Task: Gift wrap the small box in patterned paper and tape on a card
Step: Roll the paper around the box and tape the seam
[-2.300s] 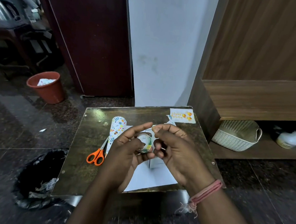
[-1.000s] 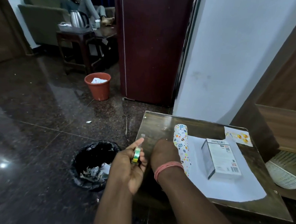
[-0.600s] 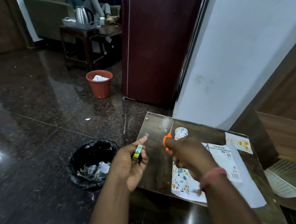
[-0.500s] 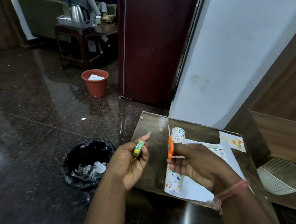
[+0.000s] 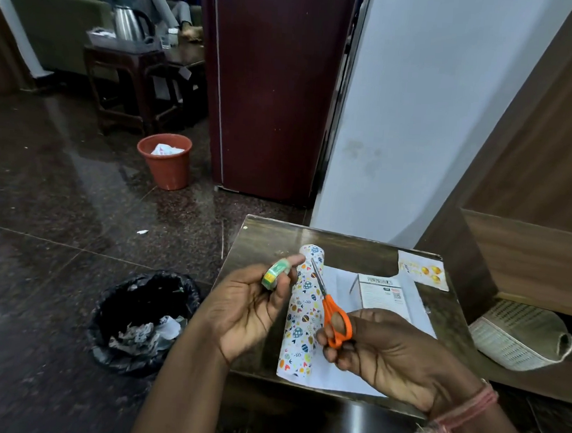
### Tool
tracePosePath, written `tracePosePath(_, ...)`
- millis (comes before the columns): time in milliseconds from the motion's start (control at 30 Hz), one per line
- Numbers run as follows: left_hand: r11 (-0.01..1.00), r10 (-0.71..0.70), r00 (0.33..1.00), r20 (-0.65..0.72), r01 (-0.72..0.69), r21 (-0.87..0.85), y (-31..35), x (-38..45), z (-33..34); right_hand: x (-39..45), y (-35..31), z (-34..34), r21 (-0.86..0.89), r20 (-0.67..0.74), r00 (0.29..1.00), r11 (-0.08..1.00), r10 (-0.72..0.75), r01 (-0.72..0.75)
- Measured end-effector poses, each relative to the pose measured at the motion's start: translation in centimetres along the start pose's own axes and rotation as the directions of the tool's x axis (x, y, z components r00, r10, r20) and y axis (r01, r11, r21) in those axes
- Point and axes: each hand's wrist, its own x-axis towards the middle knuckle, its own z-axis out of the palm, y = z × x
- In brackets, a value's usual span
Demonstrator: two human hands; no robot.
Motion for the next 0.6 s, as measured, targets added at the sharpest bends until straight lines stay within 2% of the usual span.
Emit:
tracePosePath(233,0.996,-0.072,0.989,0.132,0.064,0.064,-0.4,1.1,-0.7,0.1,-0.3,-2.3,-0.045,0.171,0.984,0.998,0.039,-0.031)
tracePosePath(467,0.991,-0.110,0.977,0.182,0.093,0.099,-0.1,1.6,-1.1,1.3,-0.2,-2.9,-0.082,0.175,0.983,0.996,0.053,-0.039)
tracePosePath(600,0.987,-0.123,0.979,0.160,0.105,0.119,0.0,1.8,-1.5,1.6,0.0,-3.1,-0.081,0.163,0.985,0.996,0.048,-0.035)
